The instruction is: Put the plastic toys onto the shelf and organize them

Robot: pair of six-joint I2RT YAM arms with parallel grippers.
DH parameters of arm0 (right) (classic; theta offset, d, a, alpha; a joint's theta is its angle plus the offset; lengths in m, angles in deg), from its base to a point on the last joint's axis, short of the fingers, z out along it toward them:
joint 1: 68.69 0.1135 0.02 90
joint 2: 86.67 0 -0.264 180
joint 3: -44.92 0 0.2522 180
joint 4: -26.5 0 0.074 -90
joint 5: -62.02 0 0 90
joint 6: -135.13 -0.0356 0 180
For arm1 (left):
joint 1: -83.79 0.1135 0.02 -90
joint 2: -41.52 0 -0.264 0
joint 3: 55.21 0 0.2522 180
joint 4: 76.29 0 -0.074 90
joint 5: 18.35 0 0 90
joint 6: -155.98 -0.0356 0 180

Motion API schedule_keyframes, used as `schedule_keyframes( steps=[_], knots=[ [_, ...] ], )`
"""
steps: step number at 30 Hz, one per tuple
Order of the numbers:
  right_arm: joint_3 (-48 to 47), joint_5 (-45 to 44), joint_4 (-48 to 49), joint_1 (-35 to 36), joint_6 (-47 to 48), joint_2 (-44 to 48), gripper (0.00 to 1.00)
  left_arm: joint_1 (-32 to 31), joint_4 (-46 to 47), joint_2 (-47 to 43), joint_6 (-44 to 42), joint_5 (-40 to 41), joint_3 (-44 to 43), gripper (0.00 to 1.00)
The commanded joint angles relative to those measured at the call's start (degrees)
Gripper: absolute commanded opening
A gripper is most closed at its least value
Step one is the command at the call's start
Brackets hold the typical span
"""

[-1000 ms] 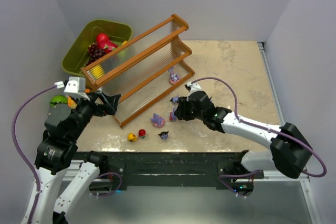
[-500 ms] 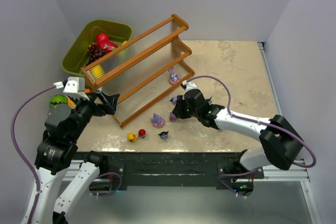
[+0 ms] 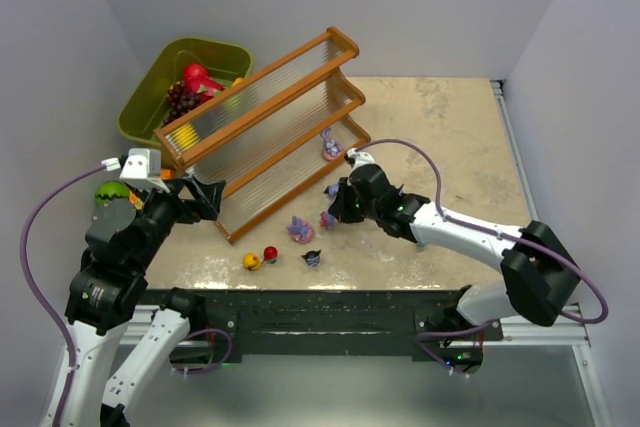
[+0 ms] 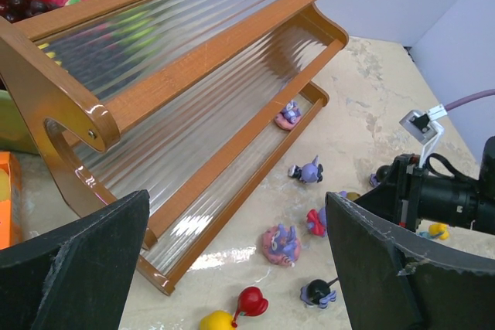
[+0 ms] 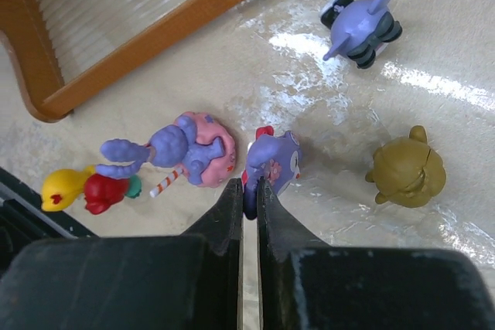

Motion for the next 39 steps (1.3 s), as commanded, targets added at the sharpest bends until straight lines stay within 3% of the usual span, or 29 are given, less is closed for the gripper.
schedule_keyframes(
  steps=[1, 11, 27, 39],
  knots=[
    [-5.5, -0.6, -3.2, 0.5, -1.9, 5.3, 0.0, 0.2, 0.6, -0.5, -1.1, 0.7, -2.1, 1.0],
    [-12.7, -2.8, -6.7, 0.5, -4.2, 8.8, 0.0, 0.2, 2.5, -4.6, -1.8, 3.7, -1.7, 1.0],
    [-20.0, -13.9, -2.5, 0.8, -20.3, -5.2, 0.0, 0.1, 6.6, -9.6, -0.8, 8.7, 0.8, 1.0],
    [-26.8, -21.4, -3.4, 3.0, -27.2, -17.3, 0.0, 0.2, 8.0, -6.9, -1.0, 8.3, 3.0, 0.99]
  ],
)
